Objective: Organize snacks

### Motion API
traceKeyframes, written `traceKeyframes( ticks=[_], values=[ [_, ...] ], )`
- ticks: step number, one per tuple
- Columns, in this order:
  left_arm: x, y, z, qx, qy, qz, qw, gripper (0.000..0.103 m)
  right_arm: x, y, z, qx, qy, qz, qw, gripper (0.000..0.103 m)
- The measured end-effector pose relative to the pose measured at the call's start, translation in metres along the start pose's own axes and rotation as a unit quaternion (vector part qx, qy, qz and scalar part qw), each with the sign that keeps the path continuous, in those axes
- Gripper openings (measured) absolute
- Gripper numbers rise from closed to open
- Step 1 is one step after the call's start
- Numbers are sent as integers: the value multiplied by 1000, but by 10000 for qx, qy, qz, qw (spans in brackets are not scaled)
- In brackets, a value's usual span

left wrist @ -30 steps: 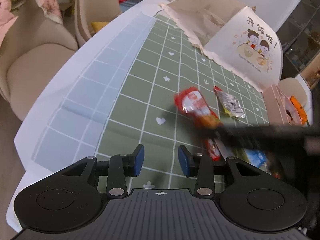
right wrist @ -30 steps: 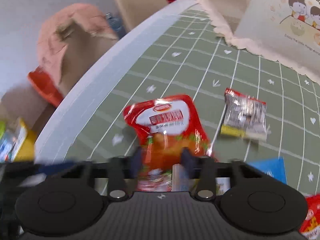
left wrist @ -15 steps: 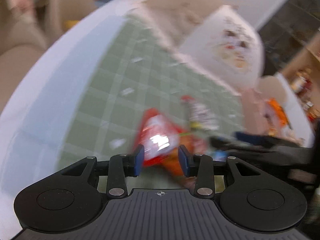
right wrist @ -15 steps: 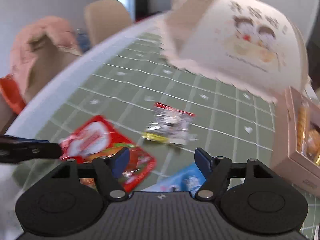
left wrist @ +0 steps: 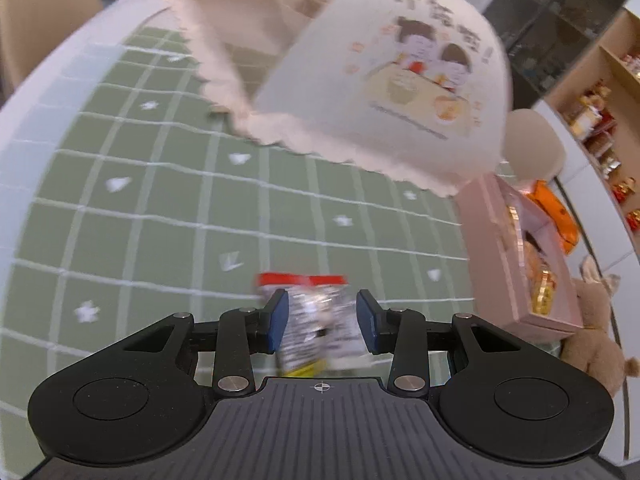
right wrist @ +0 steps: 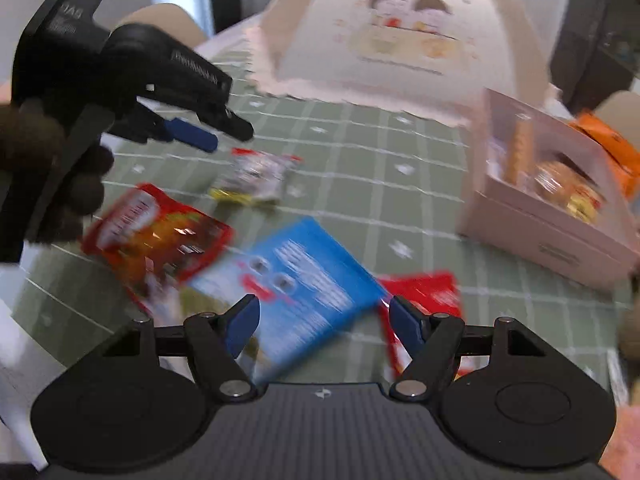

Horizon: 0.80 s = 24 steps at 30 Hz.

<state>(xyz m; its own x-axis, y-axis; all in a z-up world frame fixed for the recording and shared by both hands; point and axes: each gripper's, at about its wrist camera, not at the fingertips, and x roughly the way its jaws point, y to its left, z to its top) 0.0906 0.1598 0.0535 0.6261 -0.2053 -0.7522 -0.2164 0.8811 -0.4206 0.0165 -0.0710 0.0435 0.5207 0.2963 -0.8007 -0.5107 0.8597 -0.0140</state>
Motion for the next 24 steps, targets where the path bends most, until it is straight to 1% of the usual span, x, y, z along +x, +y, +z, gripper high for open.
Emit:
traceKeyframes(
  ticks=[1,2,3,5,6,8,11,13,14,16,18,20,21,22,23,24],
  values=[
    [2,-9,-1,219,-45,10,9997,41,1,-5,-4,78,55,-12,10000,72],
    [3,-21,-5,585,-113,141,9981,41,3,-10,-9,166,116,-26,9998,72],
    [4,-31,-10,958,-178,315,9947,41,2,-12,-12,220,136,-37,9997,72],
    [6,-49,-24,1688,-220,698,9829,42,1,-18,-15,302,96,-50,9995,72],
    [10,-54,-29,1913,-156,852,9777,42,1,-22,-16,330,73,-45,9994,72],
    [17,-60,-36,2117,-65,1063,9715,42,2,-27,-16,354,54,-57,9993,72],
    [24,-71,-43,2435,1,1269,9616,42,4,-33,-15,379,57,-5,9993,72],
    [29,-77,-48,2642,92,1353,9549,43,4,-36,-17,441,82,92,9990,72],
    [31,-78,-50,2691,183,1323,9538,44,4,-37,-18,477,101,137,9987,72],
    [34,-82,-54,2866,248,1281,9491,55,6,-40,-21,546,134,193,9982,72],
    [38,-84,-55,2973,299,1294,9455,58,6,-41,-23,554,104,187,9982,73],
    [40,-85,-53,2960,374,1227,9465,66,5,-42,-24,584,85,228,9980,73],
    [41,-84,-51,2857,433,1122,9507,74,5,-43,-25,608,69,249,9978,73],
    [41,-83,-48,2709,466,1014,9561,76,4,-43,-25,625,58,262,9977,74],
    [36,-79,-42,2416,442,845,9657,75,4,-43,-26,632,43,273,9976,74],
    [29,-73,-35,2002,325,679,9769,72,4,-43,-27,635,29,278,9976,74]
  ],
)
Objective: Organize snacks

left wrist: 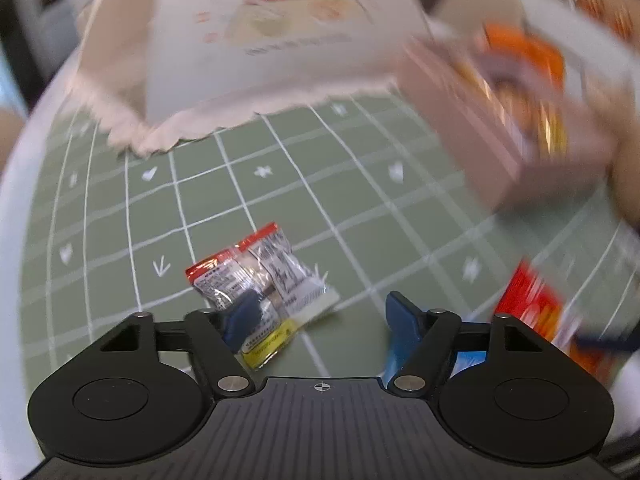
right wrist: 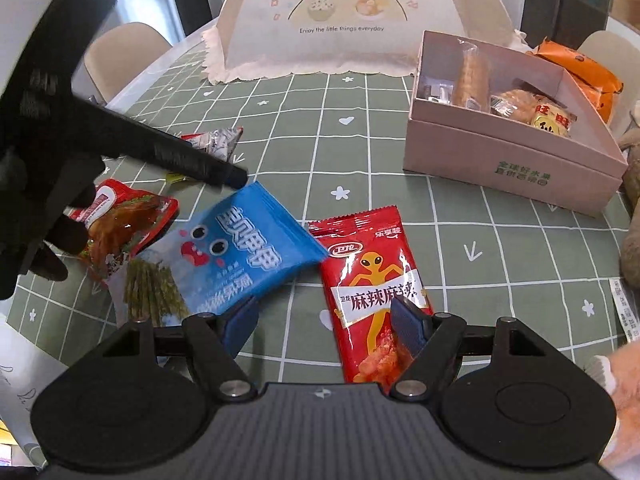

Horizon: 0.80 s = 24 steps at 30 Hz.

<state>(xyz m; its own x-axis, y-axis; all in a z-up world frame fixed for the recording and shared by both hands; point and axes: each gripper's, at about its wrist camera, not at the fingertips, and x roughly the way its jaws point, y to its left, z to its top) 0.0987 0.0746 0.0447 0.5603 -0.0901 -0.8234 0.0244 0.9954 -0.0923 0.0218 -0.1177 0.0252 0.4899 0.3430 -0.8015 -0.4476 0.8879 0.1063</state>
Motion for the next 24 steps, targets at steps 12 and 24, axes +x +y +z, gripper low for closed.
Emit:
traceKeyframes(
  ticks=[12,24],
  values=[
    [26,29,26,-1363,312,595,9884,75,-5,4,-7,-24,-23,44,10000,75],
    [-23,36,-23,-1073,61,-170,9941,54,-29,19,5,-785,-466,238,9955,76]
  ],
)
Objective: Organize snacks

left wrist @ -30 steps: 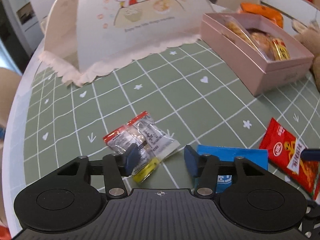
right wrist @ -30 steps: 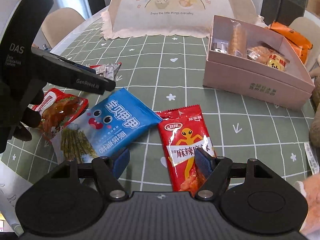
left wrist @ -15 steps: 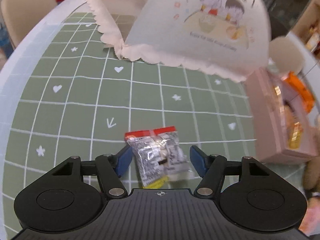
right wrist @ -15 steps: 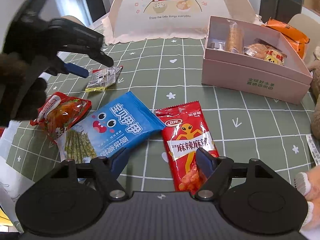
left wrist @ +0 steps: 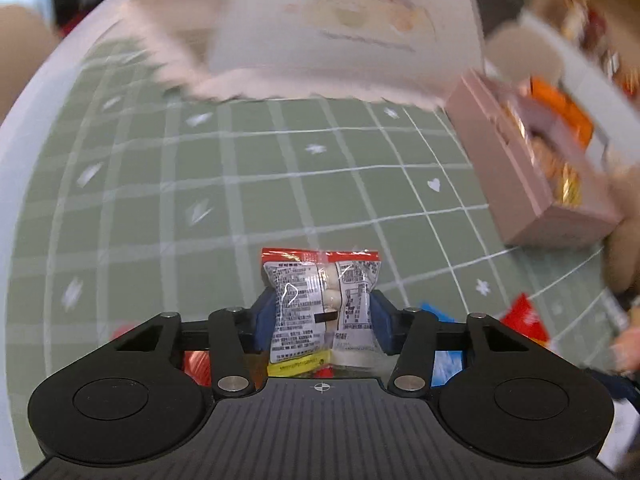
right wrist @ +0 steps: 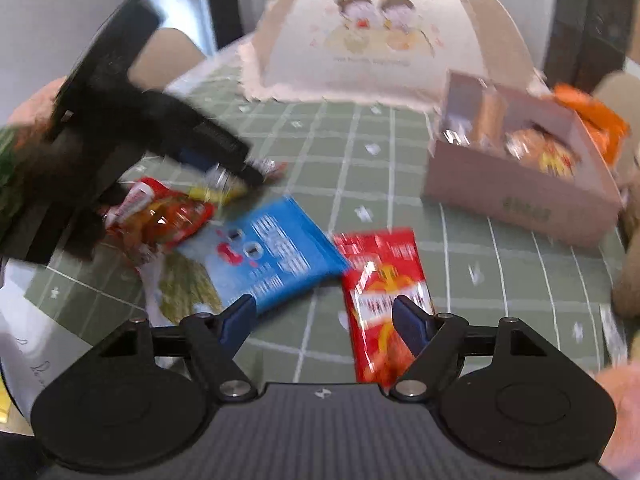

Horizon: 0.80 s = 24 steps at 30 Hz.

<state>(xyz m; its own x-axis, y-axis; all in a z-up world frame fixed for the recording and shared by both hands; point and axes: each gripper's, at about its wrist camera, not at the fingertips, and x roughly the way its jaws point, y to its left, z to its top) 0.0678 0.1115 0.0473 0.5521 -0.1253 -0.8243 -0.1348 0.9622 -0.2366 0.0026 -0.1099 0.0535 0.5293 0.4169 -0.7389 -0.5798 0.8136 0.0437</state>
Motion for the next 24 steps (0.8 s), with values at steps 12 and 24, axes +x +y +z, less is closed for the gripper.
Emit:
traceKeyframes(
  ticks=[12,24],
  values=[
    [-133,117,-133,-2320,-681,269,9699,54,65,105,76,-1991,307,1580,9667,81],
    [-148,113,-170,-2547,-698,76,9645,54,152,142,91,-2289,862,1532,9574,98]
  ],
)
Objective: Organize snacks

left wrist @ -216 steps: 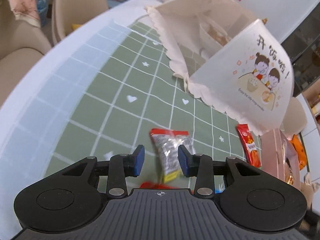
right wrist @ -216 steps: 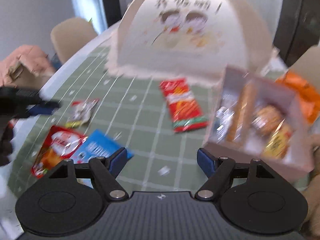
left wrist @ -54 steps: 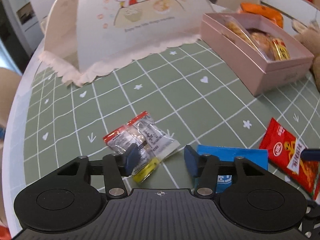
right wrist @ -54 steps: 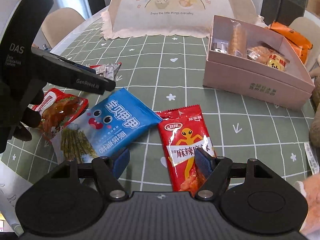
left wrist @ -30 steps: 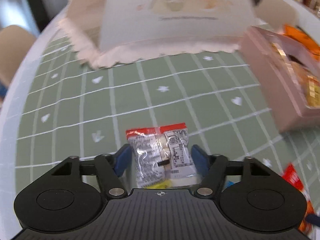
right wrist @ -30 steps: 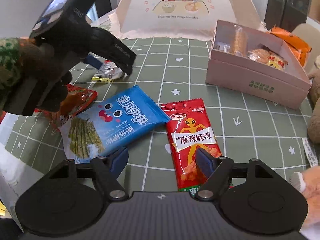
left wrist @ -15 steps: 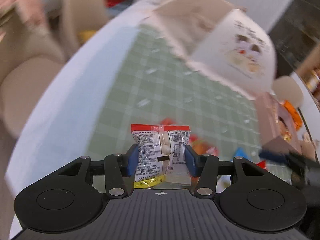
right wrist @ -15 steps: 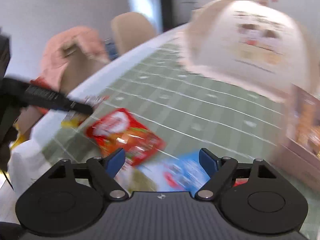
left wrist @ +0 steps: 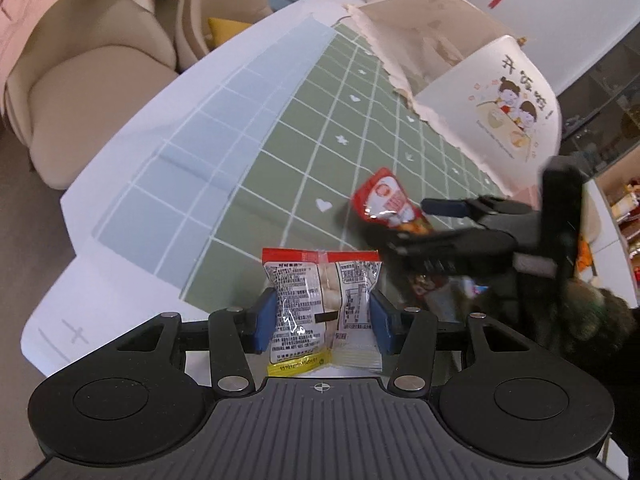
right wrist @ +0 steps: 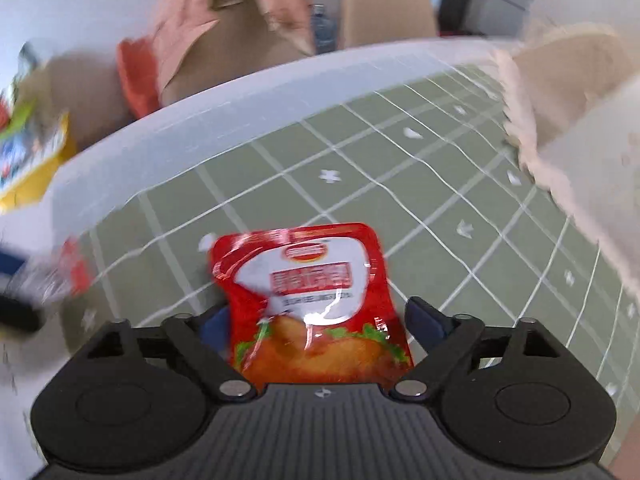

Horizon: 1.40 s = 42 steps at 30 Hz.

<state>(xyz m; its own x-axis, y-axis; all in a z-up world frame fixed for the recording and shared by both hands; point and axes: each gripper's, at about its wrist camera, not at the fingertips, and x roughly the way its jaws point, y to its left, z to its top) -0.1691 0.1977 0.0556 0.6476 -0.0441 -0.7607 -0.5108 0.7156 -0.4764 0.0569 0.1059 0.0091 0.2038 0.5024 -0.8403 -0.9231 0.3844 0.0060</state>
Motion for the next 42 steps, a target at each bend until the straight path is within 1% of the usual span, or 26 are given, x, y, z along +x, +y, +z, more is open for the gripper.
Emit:
traceKeyframes(
  ticks=[1,3,4,6,7,8,9,10,11,13,16,18,20,22,24,26,28,30,32,34,36,39,42],
  values=[
    [0,-1,-1,6,0,-36,10000,54,1,-5,-2,211,-72,-3,9998,103],
    [0,-4,-2,30,15,-101,9999,54,1,-4,-7,240,-157,-88,9995,103],
    [3,-6,0,48,28,-123,9999,54,2,-2,-7,151,-128,-132,9997,103],
    [6,-10,1,93,68,-168,9998,54,2,0,-5,310,-60,-201,9993,102],
    [8,-11,2,115,103,-196,9997,54,-1,-1,-4,368,-81,-277,9989,95],
    [10,-13,3,136,145,-241,9995,54,-4,3,-1,386,-118,-299,9987,84],
    [12,-15,4,157,179,-281,9993,54,-7,5,0,424,-104,-270,9987,81],
    [14,-16,5,186,206,-313,9991,54,-14,8,-1,493,-143,-251,9984,72],
    [15,-19,6,239,231,-343,9989,54,-22,11,-1,533,-216,-219,9981,56],
    [18,-25,9,363,258,-366,9983,54,-36,11,2,663,-259,-59,9974,37],
    [24,-38,12,581,323,-470,9967,54,-66,6,-4,808,-441,-149,9956,25],
    [30,-48,13,733,387,-555,9950,54,-83,-10,-11,1220,-536,-128,9910,21],
    [36,-58,13,875,468,-682,9927,54,-98,-35,-23,1716,-718,-122,9825,8],
    [42,-65,12,961,548,-781,9908,54,-108,-57,-35,2024,-821,-168,9757,9],
    [52,-71,12,1021,690,-877,9885,54,-108,-72,-43,2289,-771,8,9704,10],
    [60,-76,12,1048,804,-953,9866,54,-106,-72,-45,2306,-728,153,9702,12],
    [64,-81,13,1103,830,-993,9854,54,-103,-63,-41,2196,-672,159,9731,12],
    [65,-84,12,1139,837,-998,9849,54,-94,-54,-35,2066,-559,88,9768,20],
    [65,-84,9,1132,825,-923,9858,54,-85,-47,-30,1914,-436,46,9805,36],
    [63,-81,4,1088,827,-803,9874,54,-71,-42,-26,1748,-268,94,9842,42],
    [60,-77,0,1049,840,-741,9882,54,-55,-37,-25,1621,-46,73,9867,43],
    [51,-72,-7,1024,807,-643,9894,54,-45,-22,-26,1133,167,-104,9934,47],
    [44,-64,-11,911,760,-590,9912,54,-37,-15,-29,744,363,-338,9960,59]
  ],
)
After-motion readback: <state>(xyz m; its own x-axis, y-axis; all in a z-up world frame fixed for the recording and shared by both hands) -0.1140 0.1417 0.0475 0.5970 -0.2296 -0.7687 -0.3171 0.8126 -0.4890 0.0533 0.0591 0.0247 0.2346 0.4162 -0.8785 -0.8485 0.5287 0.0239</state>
